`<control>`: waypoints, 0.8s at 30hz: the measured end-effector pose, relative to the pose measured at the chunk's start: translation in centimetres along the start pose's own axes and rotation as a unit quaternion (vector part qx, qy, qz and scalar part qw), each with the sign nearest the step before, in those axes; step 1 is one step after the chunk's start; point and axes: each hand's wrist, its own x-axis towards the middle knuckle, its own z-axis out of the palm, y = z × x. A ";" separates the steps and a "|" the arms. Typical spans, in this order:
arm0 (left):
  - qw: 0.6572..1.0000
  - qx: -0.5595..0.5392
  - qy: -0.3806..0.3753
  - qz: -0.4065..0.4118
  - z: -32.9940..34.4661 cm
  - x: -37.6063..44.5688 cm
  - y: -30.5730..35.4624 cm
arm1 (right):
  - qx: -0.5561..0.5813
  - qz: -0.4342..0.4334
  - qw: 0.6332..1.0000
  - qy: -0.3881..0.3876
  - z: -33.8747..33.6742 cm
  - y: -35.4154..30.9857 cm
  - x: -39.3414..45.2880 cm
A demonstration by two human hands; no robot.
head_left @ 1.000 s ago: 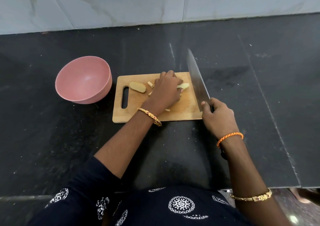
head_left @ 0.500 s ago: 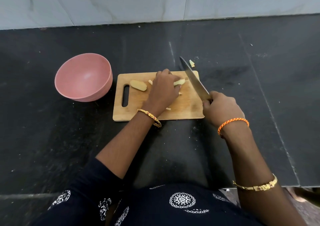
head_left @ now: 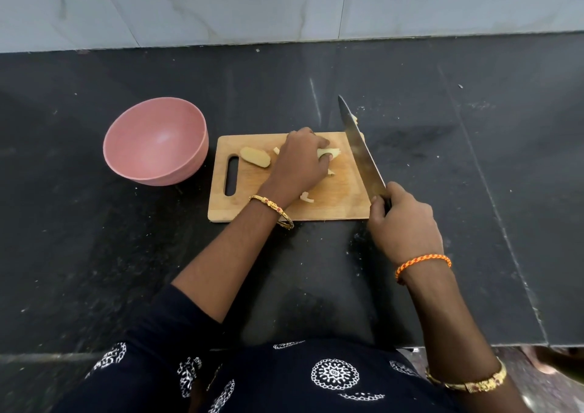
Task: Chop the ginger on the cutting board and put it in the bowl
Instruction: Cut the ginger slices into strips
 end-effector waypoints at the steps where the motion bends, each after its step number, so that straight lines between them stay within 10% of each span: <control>1: 1.000 -0.002 -0.004 -0.004 -0.1 0.1 0.0 | -0.002 0.003 1.000 -0.007 0.0 0.0 0.1; 9: 0.996 -0.052 0.064 0.032 -1.3 2.3 0.3 | 0.056 0.009 0.998 0.015 0.5 0.1 -0.3; 24: 0.959 0.109 -0.206 0.163 0.9 12.3 2.4 | 0.128 0.030 0.989 0.067 0.1 0.8 0.9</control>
